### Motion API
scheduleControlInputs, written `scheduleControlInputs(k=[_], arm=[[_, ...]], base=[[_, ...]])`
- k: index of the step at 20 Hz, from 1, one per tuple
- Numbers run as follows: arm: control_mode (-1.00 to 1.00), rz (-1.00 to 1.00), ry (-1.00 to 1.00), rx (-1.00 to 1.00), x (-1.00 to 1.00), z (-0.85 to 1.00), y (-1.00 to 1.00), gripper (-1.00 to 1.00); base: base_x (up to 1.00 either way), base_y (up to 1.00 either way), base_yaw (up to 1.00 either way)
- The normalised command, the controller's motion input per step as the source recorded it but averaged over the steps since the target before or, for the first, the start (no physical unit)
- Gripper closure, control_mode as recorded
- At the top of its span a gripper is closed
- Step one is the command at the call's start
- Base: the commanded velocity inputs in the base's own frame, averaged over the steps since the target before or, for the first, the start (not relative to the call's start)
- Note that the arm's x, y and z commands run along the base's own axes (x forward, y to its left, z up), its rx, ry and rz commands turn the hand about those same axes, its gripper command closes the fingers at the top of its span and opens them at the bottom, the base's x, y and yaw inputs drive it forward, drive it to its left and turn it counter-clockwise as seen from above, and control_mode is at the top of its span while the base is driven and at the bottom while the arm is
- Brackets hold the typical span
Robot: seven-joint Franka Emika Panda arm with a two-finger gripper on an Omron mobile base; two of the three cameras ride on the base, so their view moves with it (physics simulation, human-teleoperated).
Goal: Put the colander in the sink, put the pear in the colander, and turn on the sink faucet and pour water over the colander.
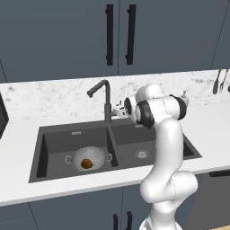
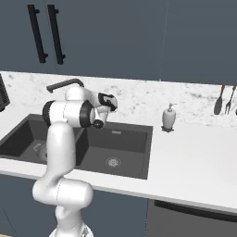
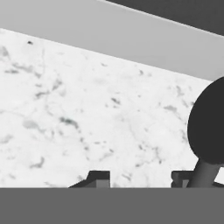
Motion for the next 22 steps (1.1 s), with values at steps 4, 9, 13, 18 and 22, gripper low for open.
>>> scheduleControlInputs(k=[4,9,13,18,22], arm=[[-1.0,-0.21,-0.07,0.11,0.36,-0.14,-0.87,1.0],[-1.0,-0.23,-0.08,0.16,0.36,-0.25,-1.0,1.0],[-1.0,-0.23,-0.08,0.17,0.36,-0.33,-1.0,1.0],[-1.0,-0.23,-0.05,0.16,0.4,-0.34,-1.0,1.0],[-1.0,-0.16,-0.06,0.27,0.09,0.11,-0.97,1.0]], base=[[0.0,0.0,0.0],[0.0,0.0,0.0],[0.0,0.0,0.0],[0.0,0.0,0.0],[0.0,0.0,0.0]])
